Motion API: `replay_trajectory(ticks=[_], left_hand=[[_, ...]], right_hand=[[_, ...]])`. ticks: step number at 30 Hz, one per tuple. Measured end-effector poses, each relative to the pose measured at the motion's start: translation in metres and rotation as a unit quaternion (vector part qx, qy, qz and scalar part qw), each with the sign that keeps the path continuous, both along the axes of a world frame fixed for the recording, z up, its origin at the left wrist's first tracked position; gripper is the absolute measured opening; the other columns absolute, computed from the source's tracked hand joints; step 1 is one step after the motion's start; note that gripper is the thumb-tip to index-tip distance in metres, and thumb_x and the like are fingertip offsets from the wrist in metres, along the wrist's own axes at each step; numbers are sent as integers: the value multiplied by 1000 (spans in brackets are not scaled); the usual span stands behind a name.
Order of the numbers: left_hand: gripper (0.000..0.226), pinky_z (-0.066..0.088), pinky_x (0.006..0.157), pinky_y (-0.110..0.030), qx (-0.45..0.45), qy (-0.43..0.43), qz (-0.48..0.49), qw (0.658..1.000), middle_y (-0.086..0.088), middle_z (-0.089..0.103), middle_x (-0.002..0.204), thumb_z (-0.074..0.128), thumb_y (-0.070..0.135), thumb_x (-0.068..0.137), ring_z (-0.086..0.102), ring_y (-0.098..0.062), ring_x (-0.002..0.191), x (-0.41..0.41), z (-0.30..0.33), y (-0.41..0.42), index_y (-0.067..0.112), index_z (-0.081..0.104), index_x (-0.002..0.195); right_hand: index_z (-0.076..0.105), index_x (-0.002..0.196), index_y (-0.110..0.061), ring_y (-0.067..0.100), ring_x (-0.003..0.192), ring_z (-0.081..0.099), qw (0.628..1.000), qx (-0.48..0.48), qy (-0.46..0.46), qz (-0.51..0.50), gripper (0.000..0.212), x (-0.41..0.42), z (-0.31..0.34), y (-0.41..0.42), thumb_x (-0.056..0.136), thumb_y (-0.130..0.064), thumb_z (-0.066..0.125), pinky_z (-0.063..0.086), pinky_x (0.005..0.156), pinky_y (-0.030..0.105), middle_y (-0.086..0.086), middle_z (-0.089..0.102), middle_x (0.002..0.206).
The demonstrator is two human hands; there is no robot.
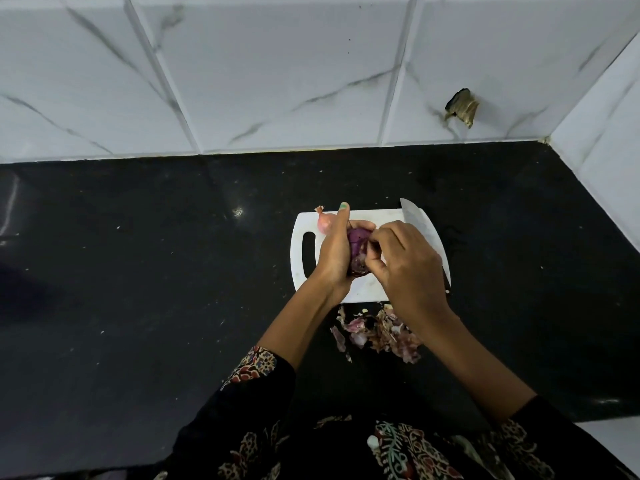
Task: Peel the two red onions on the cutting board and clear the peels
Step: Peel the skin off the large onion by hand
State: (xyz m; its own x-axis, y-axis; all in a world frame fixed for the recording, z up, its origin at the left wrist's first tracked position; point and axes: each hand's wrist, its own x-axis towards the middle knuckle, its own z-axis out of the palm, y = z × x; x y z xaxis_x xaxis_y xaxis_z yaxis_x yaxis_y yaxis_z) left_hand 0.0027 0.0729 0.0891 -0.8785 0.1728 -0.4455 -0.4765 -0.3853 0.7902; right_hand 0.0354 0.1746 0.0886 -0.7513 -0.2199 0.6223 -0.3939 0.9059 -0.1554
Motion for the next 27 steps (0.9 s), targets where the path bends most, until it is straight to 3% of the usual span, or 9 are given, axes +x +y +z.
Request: replay_trajectory(ticks=[2, 4, 6, 9, 12, 17, 22, 25, 27], left_hand=[[51, 47, 64, -28, 3, 2, 10, 1000, -1, 63, 63, 37, 50, 98, 60, -13, 60, -1, 1, 0, 14, 59, 71], [50, 51, 69, -31, 6, 6, 12, 1000, -3, 65, 70, 37, 50, 99, 62, -16, 69, -2, 0, -1, 13, 59, 72], [50, 53, 75, -35, 4, 7, 10, 1000, -4, 66, 77, 36, 50, 99, 63, -19, 77, -1, 1, -2, 14, 59, 74], [50, 51, 78, -35, 3, 1, 6, 1000, -3, 65, 74, 36, 51, 98, 62, -19, 76, -1, 2, -3, 14, 59, 74], [50, 51, 67, -29, -16, 2, -2, 1000, 0, 63, 67, 36, 51, 98, 60, -13, 64, -1, 4, -3, 15, 59, 73], [52, 51, 56, -20, -76, 28, 14, 997, 5, 65, 61, 34, 48, 100, 61, -5, 55, 0, 6, -1, 15, 60, 70], [54, 46, 57, -22, -96, 27, 27, 995, 3, 62, 62, 32, 50, 100, 57, -8, 58, 0, 7, 2, 16, 60, 69], [55, 45, 61, -26, -105, 31, 23, 994, 0, 61, 63, 30, 50, 100, 56, -11, 61, 1, 6, 3, 14, 60, 72], [56, 44, 60, -25, -107, 39, 16, 993, -2, 61, 63, 28, 50, 101, 55, -13, 61, 2, 7, 3, 13, 61, 74]], right_hand=[[61, 81, -6, 19, 69, 56, 995, -90, -51, -9, 12, 0, -3, 1, 82, -13, 53, 47, 55, 29, 5, 59, 78], [62, 85, -6, 16, 72, 58, 965, -234, -115, -13, 7, 0, -2, 3, 83, -11, 58, 50, 62, 32, 3, 61, 81], [65, 90, -5, 12, 76, 60, 947, -290, -139, 1, 6, 0, 1, 6, 85, -7, 62, 52, 68, 32, 2, 63, 85], [70, 93, -5, 13, 80, 62, 962, -244, -116, 49, 11, 0, 3, 7, 86, -10, 63, 51, 72, 26, 3, 67, 88], [73, 91, -3, 18, 78, 65, 979, -176, -76, 62, 21, 0, 2, 7, 86, -16, 57, 49, 72, 27, 7, 69, 85], [71, 88, -1, 21, 69, 64, 997, -54, -33, 53, 21, -2, -3, 7, 89, -12, 53, 55, 60, 34, 9, 67, 80], [65, 79, -2, 20, 61, 58, 999, -18, -34, 21, 17, -2, -5, 3, 87, -9, 52, 51, 50, 33, 8, 62, 73], [62, 77, -2, 20, 58, 55, 999, -11, -39, 4, 5, -1, -3, 0, 80, -2, 65, 47, 47, 30, 9, 59, 70], [61, 78, -2, 21, 59, 55, 999, -20, -50, -2, 9, -1, -1, 0, 77, 0, 70, 46, 47, 30, 10, 59, 71]])
